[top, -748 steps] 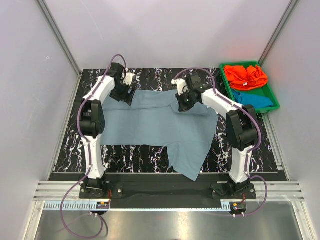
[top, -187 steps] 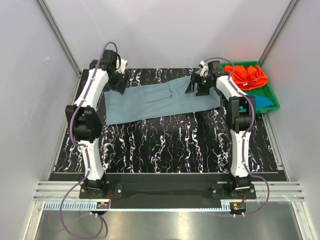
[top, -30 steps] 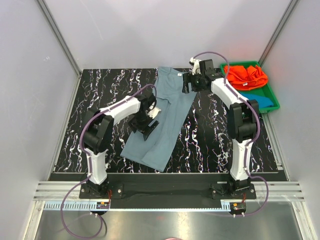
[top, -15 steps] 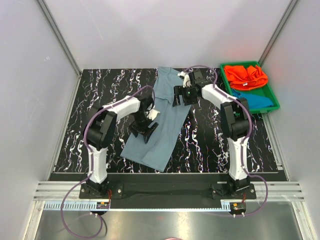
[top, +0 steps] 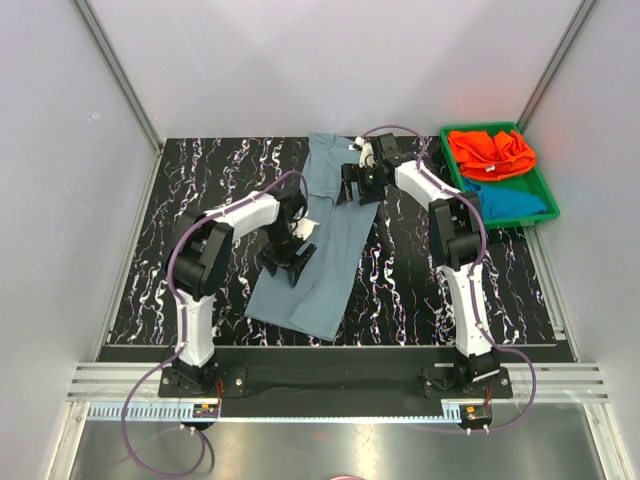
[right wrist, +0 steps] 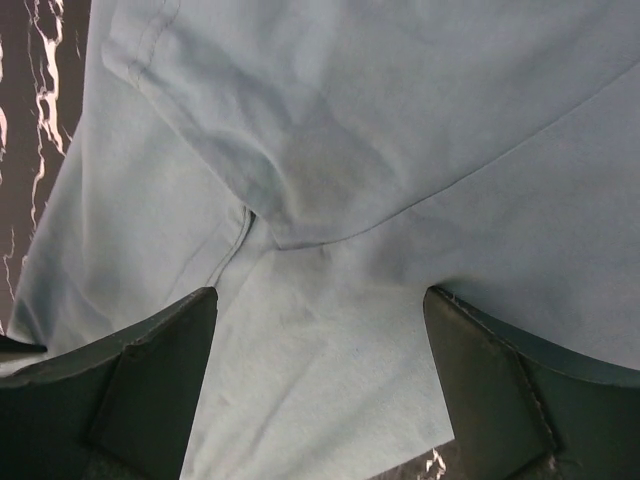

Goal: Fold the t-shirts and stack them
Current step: Fold the tshirt

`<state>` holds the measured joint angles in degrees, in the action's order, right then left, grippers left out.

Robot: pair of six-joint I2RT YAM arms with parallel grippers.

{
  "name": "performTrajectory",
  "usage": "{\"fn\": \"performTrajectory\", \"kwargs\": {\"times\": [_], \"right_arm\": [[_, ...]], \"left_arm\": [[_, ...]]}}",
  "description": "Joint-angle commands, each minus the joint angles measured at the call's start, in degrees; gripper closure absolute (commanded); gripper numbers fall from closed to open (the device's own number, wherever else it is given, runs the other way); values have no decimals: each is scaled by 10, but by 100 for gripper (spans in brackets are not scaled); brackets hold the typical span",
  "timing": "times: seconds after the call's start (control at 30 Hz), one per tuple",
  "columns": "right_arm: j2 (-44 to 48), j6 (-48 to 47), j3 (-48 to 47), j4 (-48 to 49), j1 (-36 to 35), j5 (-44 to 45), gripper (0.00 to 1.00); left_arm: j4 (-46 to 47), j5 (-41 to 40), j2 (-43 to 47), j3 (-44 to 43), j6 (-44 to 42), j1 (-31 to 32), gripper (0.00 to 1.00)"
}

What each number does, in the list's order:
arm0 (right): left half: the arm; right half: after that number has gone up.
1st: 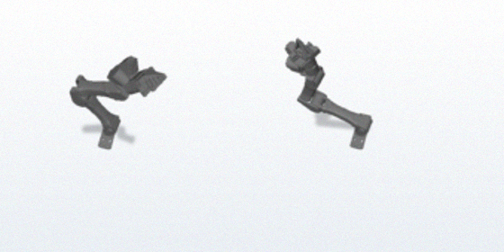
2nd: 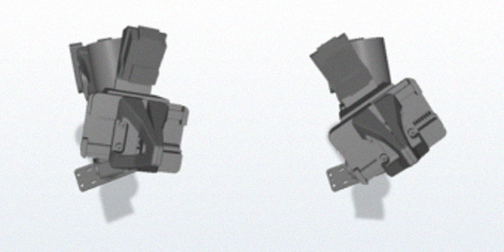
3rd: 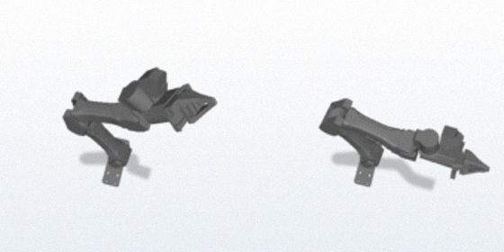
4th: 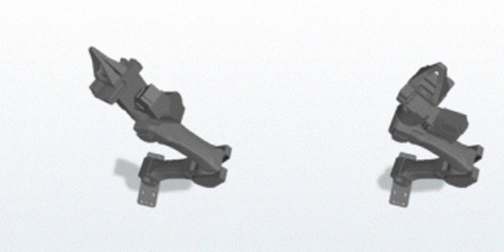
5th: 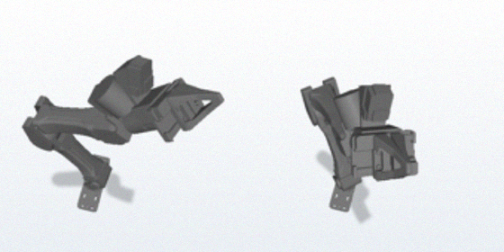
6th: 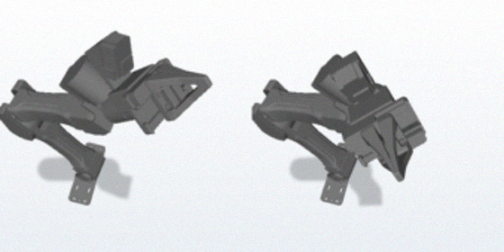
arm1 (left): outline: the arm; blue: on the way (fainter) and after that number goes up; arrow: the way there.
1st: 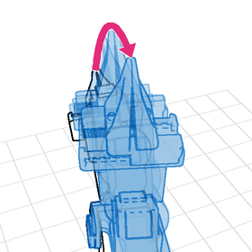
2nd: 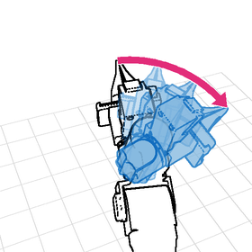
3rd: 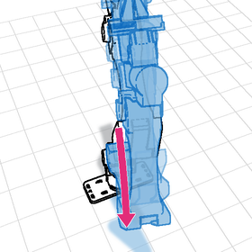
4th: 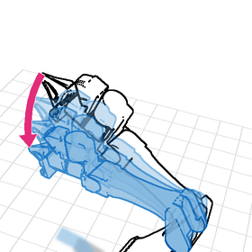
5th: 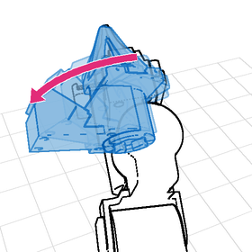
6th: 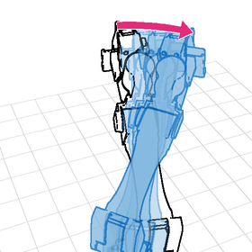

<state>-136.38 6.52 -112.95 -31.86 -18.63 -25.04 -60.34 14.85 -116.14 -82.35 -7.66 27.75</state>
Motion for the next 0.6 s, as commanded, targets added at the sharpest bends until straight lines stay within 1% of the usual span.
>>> {"fn": "performTrajectory", "kwargs": {"times": [0.0, 0.13, 0.27, 0.5, 0.57], "right_arm": [[-37, -4, -51, -15, 1, -5, 7], [-46, -13, -85, -24, 3, 2, 7], [-50, -16, -90, -22, 7, 8, 7], [-33, -20, -77, -15, 11, 21, 6], [-18, -22, -62, -5, 11, 43, 5]], "left_arm": [[20, 42, -37, 12, 9, 25, 22], [18, 44, -44, 2, 12, 56, 22], [15, 44, -58, -23, 15, 88, 22], [17, 29, -62, -39, 16, 103, 22], [19, 18, -47, -40, 11, 102, 21]]}}
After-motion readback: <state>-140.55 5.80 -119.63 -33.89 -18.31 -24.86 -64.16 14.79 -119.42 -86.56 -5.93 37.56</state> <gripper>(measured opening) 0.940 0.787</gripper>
